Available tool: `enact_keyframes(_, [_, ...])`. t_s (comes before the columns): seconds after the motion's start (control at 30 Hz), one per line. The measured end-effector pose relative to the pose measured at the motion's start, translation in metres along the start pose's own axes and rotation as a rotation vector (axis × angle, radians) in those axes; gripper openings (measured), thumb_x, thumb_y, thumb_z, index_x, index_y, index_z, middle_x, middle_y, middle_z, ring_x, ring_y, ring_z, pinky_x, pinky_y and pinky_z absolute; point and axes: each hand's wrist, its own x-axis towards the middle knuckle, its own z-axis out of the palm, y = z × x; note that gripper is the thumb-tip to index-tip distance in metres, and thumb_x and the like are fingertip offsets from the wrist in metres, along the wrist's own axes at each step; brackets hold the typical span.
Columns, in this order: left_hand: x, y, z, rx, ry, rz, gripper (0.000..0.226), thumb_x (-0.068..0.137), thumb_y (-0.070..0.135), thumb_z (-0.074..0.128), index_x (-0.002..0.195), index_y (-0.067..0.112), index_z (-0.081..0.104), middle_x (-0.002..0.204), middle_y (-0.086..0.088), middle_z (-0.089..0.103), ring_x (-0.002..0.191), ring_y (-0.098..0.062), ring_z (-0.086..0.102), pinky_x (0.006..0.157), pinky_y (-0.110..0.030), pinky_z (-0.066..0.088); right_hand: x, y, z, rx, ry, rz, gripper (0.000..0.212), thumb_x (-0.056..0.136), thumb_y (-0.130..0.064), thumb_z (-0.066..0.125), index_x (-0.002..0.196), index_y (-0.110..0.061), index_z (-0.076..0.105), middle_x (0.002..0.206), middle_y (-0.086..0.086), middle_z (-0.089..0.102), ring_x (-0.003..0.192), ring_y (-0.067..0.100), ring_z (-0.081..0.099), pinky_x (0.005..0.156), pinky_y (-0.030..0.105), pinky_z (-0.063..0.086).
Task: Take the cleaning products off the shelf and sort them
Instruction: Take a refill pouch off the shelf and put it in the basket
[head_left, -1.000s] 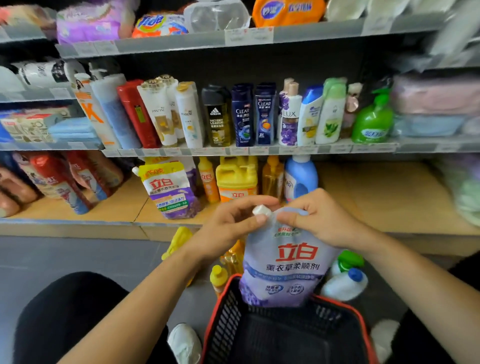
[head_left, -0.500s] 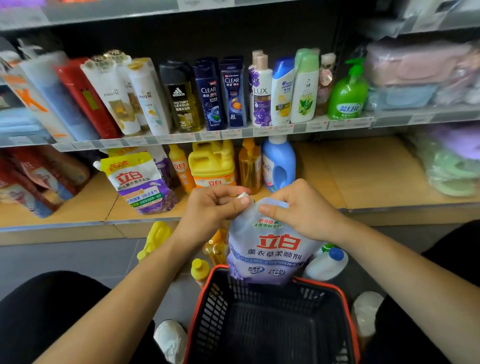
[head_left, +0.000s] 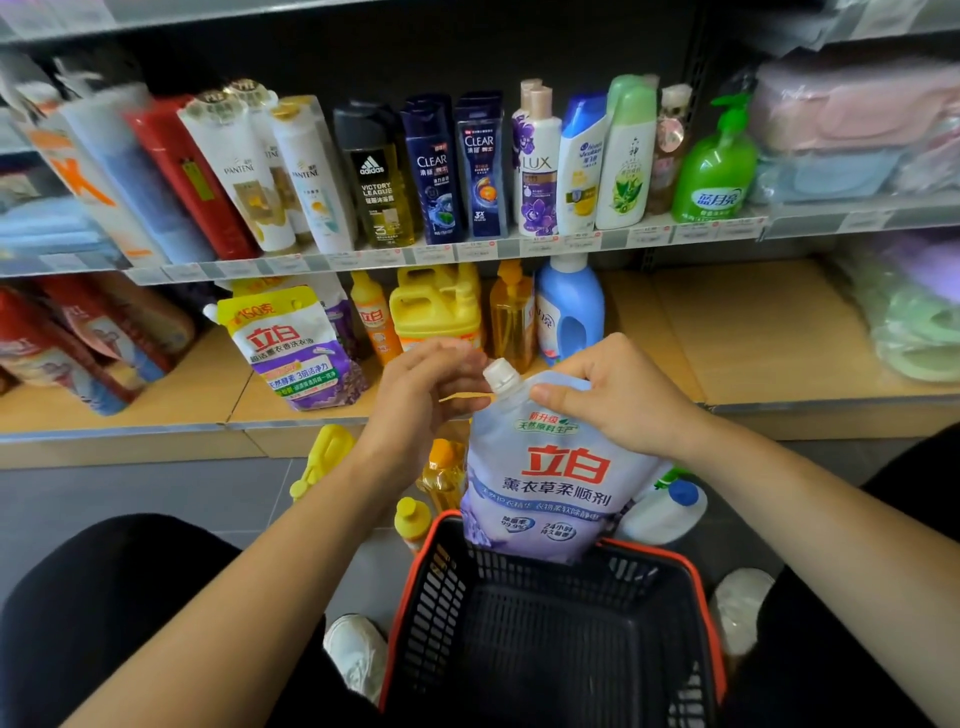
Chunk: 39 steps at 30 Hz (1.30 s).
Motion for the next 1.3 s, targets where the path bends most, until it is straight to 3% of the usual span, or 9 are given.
enact_keyframes(0.07, [-0.003,0.002,-0.001,0.025,-0.055,0.008,0.012,0.089,0.017,0.065,0.096,0.013,0.074,0.094,-0.009,0.074,0.086,-0.021,0.069,0.071,-0.028,0.055,0.000,0.000,-0.001,-0.003,-0.001,-0.005,0.040,0.093,-0.021,0.070,0.078,0.016,0.068,0.077,0.039,0.061,0.063,0.017,0.044,0.057,0.031,0.031])
enact_keyframes(0.2, [-0.006,0.002,-0.002,0.068,-0.126,0.056,0.025,0.088,0.007,0.069,0.111,0.015,0.073,0.111,-0.007,0.076,0.104,-0.023,0.071,0.083,-0.033,0.056,0.001,0.002,-0.001,-0.017,0.003,-0.028,0.042,0.093,-0.021,0.070,0.077,0.017,0.066,0.071,0.037,0.058,0.062,0.017,0.040,0.055,0.031,0.029])
enact_keyframes(0.33, [-0.007,0.001,-0.001,0.081,-0.112,0.109,0.026,0.088,0.003,0.067,0.113,0.010,0.071,0.104,-0.005,0.077,0.099,-0.020,0.072,0.080,-0.029,0.060,0.001,0.002,-0.002,-0.012,0.010,-0.036,0.044,0.093,-0.018,0.071,0.065,0.015,0.060,0.056,0.012,0.039,0.056,0.007,0.033,0.050,0.018,0.026])
enact_keyframes(0.43, [-0.007,0.000,-0.001,0.110,-0.097,0.156,0.033,0.081,0.013,0.071,0.113,0.007,0.070,0.098,-0.005,0.076,0.094,-0.020,0.068,0.079,-0.028,0.057,0.002,0.003,-0.002,-0.025,0.013,-0.030,0.046,0.092,-0.019,0.071,0.064,0.014,0.058,0.059,0.006,0.037,0.058,0.011,0.032,0.051,0.023,0.025])
enact_keyframes(0.7, [-0.005,0.000,0.000,0.102,-0.060,0.090,0.022,0.097,0.019,0.059,0.095,0.021,0.081,0.100,-0.007,0.070,0.084,-0.013,0.064,0.080,-0.031,0.053,0.002,0.001,0.000,-0.035,0.011,-0.022,0.040,0.093,-0.022,0.070,0.079,0.015,0.069,0.078,0.038,0.063,0.064,0.016,0.045,0.057,0.042,0.040])
enact_keyframes(0.83, [-0.003,0.000,-0.006,0.126,-0.108,0.062,0.028,0.095,0.001,0.055,0.113,0.011,0.075,0.118,-0.012,0.073,0.110,-0.034,0.067,0.091,-0.041,0.053,0.003,0.000,0.001,-0.035,0.014,-0.018,0.039,0.092,-0.021,0.072,0.078,0.015,0.069,0.078,0.038,0.063,0.064,0.014,0.043,0.055,0.039,0.035])
enact_keyframes(1.03, [-0.006,0.000,-0.005,0.106,-0.075,0.069,0.020,0.095,0.019,0.060,0.105,0.013,0.076,0.090,0.000,0.068,0.089,-0.019,0.058,0.078,-0.029,0.051,0.002,-0.002,0.000,-0.041,0.012,-0.018,0.041,0.092,-0.021,0.072,0.078,0.018,0.067,0.076,0.039,0.060,0.063,0.015,0.039,0.055,0.032,0.028])
enact_keyframes(1.2, [-0.004,0.004,-0.008,0.021,-0.144,0.065,0.032,0.100,0.009,0.046,0.121,0.009,0.069,0.122,-0.008,0.072,0.107,-0.021,0.067,0.088,-0.031,0.055,0.001,-0.003,0.000,-0.023,0.021,-0.004,0.037,0.092,-0.019,0.072,0.076,0.014,0.070,0.075,0.036,0.063,0.062,0.013,0.042,0.055,0.031,0.031])
enact_keyframes(1.3, [-0.005,0.005,-0.008,0.014,-0.117,0.065,0.028,0.091,0.009,0.058,0.116,0.010,0.073,0.109,-0.006,0.074,0.099,-0.023,0.066,0.086,-0.034,0.055,0.001,-0.004,0.000,-0.018,0.017,0.000,0.036,0.091,-0.019,0.072,0.075,0.012,0.070,0.066,0.031,0.061,0.063,0.013,0.042,0.056,0.031,0.031])
